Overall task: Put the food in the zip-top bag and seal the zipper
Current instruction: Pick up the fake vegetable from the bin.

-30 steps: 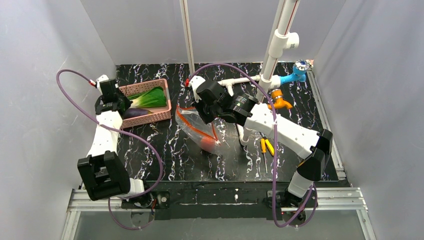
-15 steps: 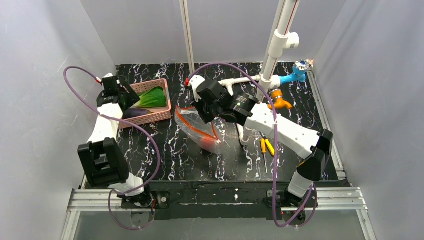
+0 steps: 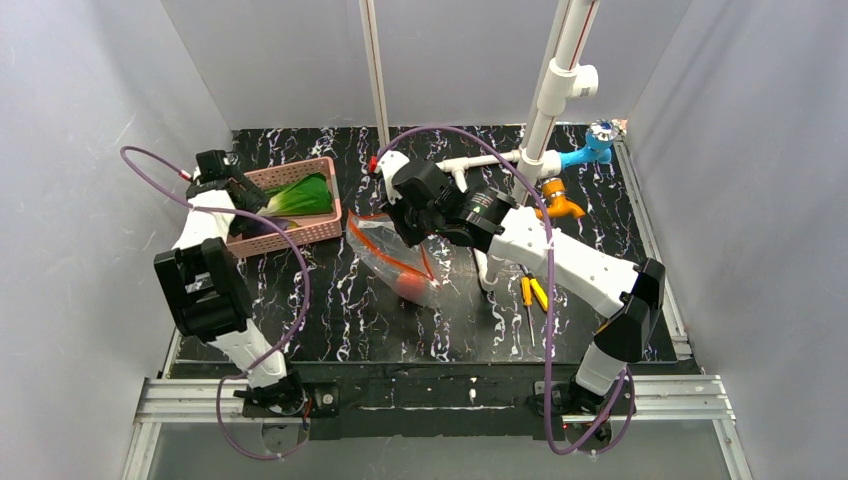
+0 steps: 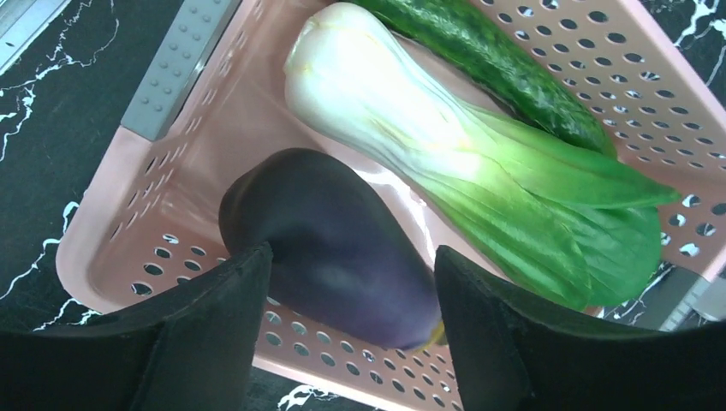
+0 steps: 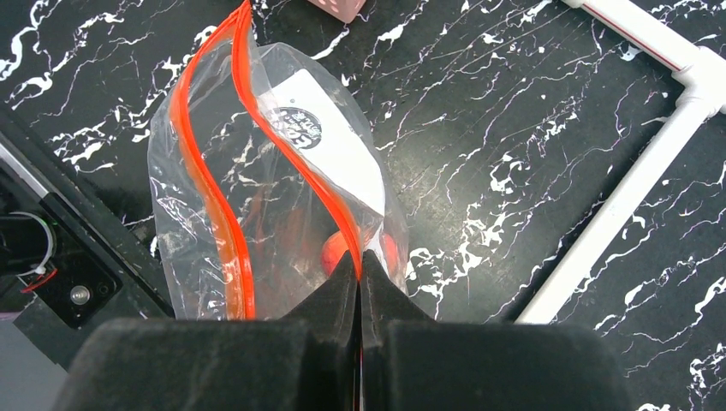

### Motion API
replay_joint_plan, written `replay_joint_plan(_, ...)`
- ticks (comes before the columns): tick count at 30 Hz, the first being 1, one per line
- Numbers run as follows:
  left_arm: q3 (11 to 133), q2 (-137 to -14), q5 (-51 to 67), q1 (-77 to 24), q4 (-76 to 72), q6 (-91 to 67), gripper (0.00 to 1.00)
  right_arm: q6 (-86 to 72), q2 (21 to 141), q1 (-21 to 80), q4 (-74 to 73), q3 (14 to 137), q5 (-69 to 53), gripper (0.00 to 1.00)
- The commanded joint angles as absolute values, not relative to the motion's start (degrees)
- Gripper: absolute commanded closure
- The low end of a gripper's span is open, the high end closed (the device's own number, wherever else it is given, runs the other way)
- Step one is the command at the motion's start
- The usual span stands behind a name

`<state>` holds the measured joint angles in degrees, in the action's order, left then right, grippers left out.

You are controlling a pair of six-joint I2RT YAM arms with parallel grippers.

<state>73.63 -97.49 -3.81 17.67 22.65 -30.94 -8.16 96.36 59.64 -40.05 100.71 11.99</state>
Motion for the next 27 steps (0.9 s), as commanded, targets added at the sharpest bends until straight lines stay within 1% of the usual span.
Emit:
replay_joint_plan(1,75.0,-100.0,-3.8,17.9,27.1,-34.0,0.35,-7.8,93.5,59.5,-36.8,100.3,12.0,0.99)
replay_joint_plan(5,77.0,-102.7,-3.6,18.1,28.8,-33.9,0.41,-7.6,94.2,59.4,-37.2,101.0,12.2,0.99)
replay_joint_plan(11,80.1,-105.8,-6.0,18.1,32.9,-34.2,0.38,-7.8,94.6,59.5,-37.1,101.1,11.9,0.99)
replay_joint_plan(13,81.4,-106.7,-6.8,18.1,34.5,-33.7,0.43,-7.8,94.7,59.4,-37.0,101.1,11.9,0.99)
replay_joint_plan(15,82.0,-107.1,-7.1,18.1,35.6,-33.7,0.42,-7.8,95.0,59.3,-36.9,101.1,12.0,0.99)
replay_joint_plan(18,81.4,-105.2,-6.0,18.0,34.8,-33.3,0.38,-8.0,95.3,59.4,-37.1,101.5,11.7,0.99)
replay_joint_plan(21,80.6,-104.2,-2.7,18.1,33.3,-31.5,0.39,-8.2,95.0,59.3,-37.1,101.2,11.6,0.99)
replay_joint_plan(23,81.9,-104.4,-1.5,18.1,35.2,-29.9,0.39,-8.1,94.8,59.3,-36.9,100.8,11.8,0.99)
replay_joint_plan(25,82.5,-104.1,-2.2,17.9,36.9,-28.8,0.39,-8.3,94.5,59.3,-36.7,100.4,11.6,0.99)
replay_joint_plan(27,82.6,-103.9,-4.0,17.5,37.6,-28.1,0.43,-8.4,94.5,59.4,-36.7,100.3,11.5,0.99)
